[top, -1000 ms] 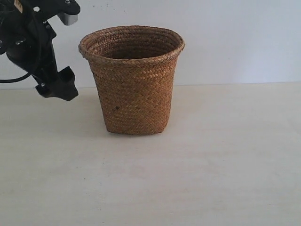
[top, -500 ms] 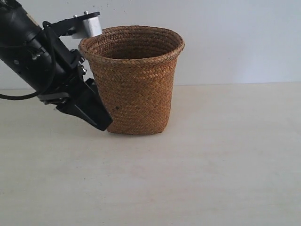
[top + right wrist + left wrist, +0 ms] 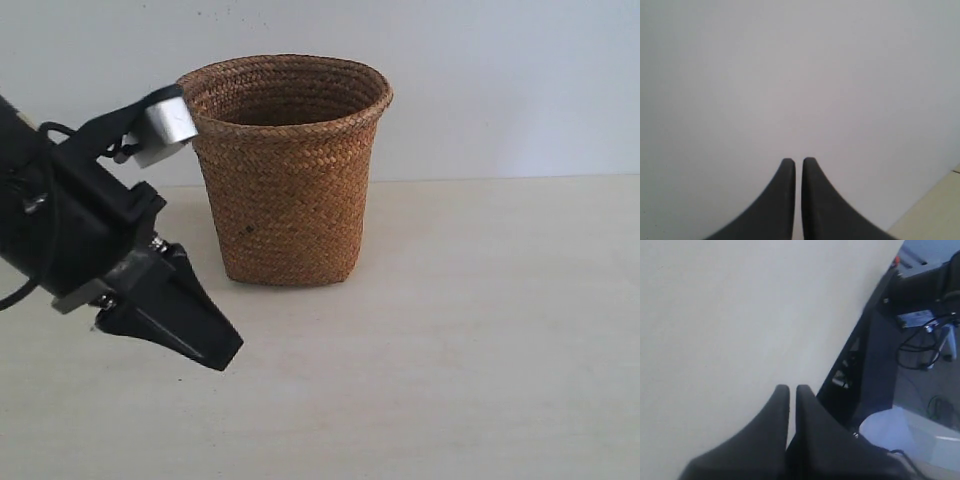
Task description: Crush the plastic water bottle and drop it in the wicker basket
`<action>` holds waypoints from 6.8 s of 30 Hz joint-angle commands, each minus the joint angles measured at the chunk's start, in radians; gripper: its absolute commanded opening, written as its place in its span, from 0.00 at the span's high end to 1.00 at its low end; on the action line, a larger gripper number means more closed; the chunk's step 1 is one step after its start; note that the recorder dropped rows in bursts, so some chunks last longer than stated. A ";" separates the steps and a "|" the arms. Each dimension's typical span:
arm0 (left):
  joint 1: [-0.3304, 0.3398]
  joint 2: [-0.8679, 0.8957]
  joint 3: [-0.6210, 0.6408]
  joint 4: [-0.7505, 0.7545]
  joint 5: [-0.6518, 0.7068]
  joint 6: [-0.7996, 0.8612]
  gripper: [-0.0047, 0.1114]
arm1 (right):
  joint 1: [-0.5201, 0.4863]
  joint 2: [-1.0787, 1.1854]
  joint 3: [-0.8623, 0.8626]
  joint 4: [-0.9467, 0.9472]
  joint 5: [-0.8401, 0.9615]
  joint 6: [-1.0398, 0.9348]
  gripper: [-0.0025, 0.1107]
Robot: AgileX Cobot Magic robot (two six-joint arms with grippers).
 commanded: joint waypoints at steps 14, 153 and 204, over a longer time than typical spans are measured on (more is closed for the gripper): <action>0.001 -0.102 0.043 -0.191 -0.226 0.151 0.92 | -0.003 -0.003 0.001 -0.005 -0.003 -0.006 0.97; 0.480 -1.434 1.091 0.763 -0.872 -0.755 0.92 | -0.003 -0.004 0.389 1.358 -0.457 -1.796 0.97; 0.479 -1.434 1.091 0.763 -0.872 -0.755 0.92 | -0.151 -0.004 0.398 1.344 -0.177 -1.893 0.97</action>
